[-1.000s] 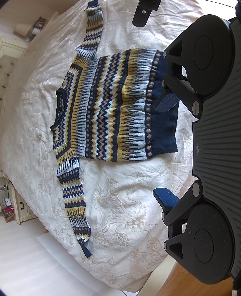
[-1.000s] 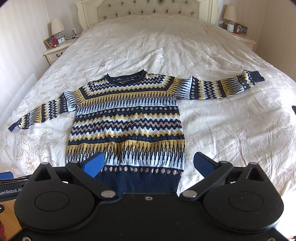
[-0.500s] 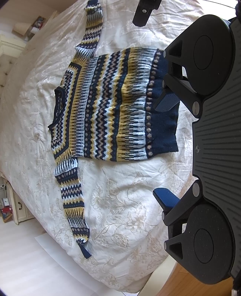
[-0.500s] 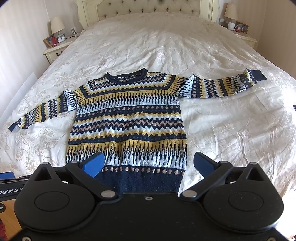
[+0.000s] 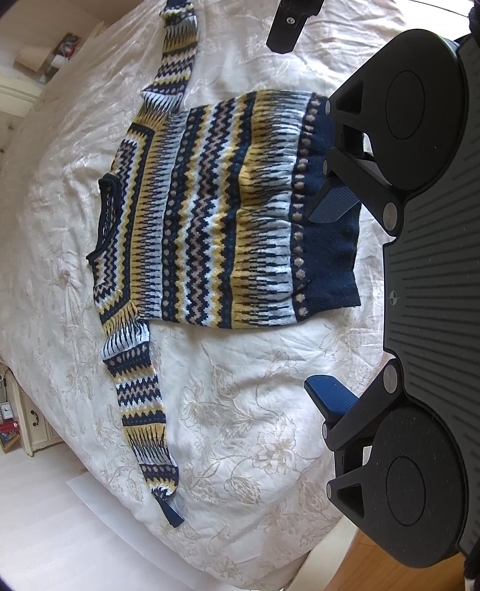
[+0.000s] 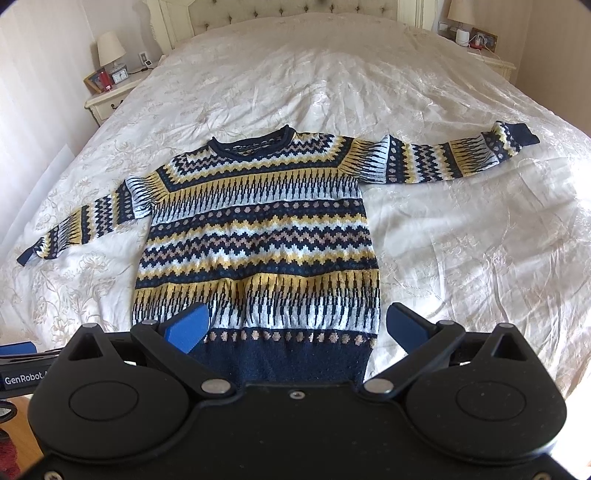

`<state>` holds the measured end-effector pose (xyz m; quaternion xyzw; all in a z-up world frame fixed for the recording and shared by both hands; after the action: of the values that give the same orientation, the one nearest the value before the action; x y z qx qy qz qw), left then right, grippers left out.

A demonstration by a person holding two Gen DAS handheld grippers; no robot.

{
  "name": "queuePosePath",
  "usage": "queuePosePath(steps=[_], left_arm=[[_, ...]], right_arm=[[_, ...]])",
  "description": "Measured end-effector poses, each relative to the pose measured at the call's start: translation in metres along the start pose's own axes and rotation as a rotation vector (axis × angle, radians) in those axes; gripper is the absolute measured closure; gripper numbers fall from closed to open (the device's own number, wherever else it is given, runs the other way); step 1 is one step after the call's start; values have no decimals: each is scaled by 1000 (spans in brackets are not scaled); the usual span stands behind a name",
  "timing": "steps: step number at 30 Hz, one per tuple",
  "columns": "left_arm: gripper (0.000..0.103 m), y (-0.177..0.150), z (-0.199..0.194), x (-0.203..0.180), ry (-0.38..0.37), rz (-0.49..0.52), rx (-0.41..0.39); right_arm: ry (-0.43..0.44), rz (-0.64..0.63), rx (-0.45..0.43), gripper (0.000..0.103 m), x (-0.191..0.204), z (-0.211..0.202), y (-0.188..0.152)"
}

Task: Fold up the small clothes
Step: 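Grasp the navy cuff of a sweater sleeve with the right gripper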

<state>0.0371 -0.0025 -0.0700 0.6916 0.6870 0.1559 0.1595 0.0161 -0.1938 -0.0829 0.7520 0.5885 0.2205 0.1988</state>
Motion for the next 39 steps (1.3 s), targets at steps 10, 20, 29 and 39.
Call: queuePosePath(steps=[10, 20, 29, 39], left_arm=[[13, 36, 21, -29, 8, -6, 6], [13, 83, 34, -70, 29, -82, -40], [13, 104, 55, -101, 78, -128, -21], [13, 109, 74, -123, 123, -136, 28]], right_arm=[[49, 20, 52, 2, -44, 44, 30], [-4, 52, 65, 8, -148, 105, 92], [-103, 123, 44, 10, -272, 152, 160], [-291, 198, 15, 17, -405, 191, 221]])
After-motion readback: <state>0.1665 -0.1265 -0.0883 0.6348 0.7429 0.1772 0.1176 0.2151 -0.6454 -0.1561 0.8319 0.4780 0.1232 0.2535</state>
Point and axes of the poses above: each gripper's, at about its wrist camera, not at the fingertips, and z roughly the way its jaws point, x to its left, y to its top, the point moved 5 cm from there along z, roughly the way its jaws point, and after that the axes turned 5 degrees about -z, right-handed, at the moved point
